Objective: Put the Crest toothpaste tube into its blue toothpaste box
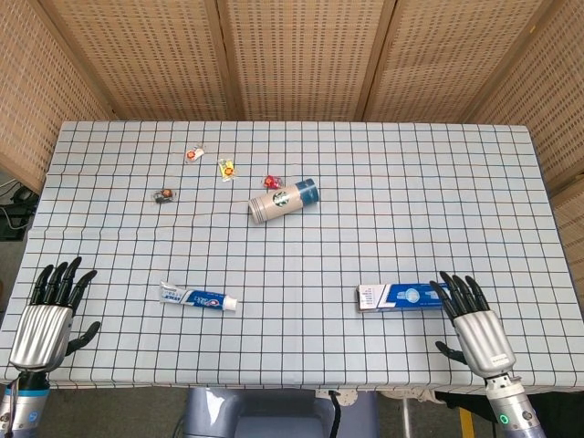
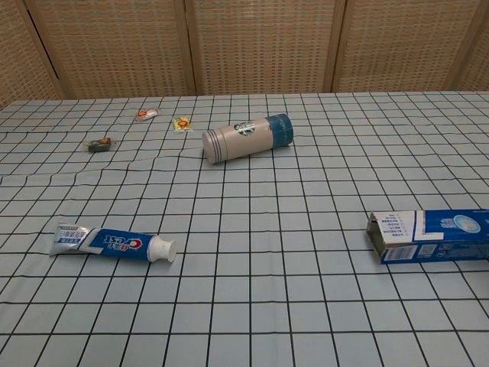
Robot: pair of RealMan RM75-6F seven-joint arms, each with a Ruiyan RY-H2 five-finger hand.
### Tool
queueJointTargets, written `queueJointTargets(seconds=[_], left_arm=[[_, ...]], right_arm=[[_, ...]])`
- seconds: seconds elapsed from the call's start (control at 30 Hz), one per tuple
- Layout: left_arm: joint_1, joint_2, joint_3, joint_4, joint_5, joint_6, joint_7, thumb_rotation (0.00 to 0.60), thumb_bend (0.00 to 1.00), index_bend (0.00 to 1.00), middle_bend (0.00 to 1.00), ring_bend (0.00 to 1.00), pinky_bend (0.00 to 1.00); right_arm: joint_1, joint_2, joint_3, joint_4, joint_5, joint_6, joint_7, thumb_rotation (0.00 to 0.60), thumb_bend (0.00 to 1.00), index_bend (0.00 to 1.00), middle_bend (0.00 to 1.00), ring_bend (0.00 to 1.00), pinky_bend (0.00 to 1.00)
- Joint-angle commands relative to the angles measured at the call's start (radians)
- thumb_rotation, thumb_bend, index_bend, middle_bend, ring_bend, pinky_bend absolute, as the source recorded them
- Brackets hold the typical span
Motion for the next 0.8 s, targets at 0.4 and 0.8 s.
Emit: queueJointTargets(seconds=[0.4,0.8], left_arm=[[-0.025,0.001,-0.010,-0.023,-0.028,-0.050,0.010,0.600,0.23,0.16,0.00,0.00,0.02],[-0.172,-0.091,-0.083,-0.001,-0.168,-0.272,0.133,0.600,0.23,0.27,0.08,0.14,0.16]], right_arm=[[0.000,-0.001,0.003,0.004,0.010,-0.005,0.004,0.600,0.16,0.08,0.00,0.00,0.00],[0.003,-0.005,0.011,0.012,0.030,-0.016,0.001,0.600,0.16,0.10,0.00,0.00,0.00]])
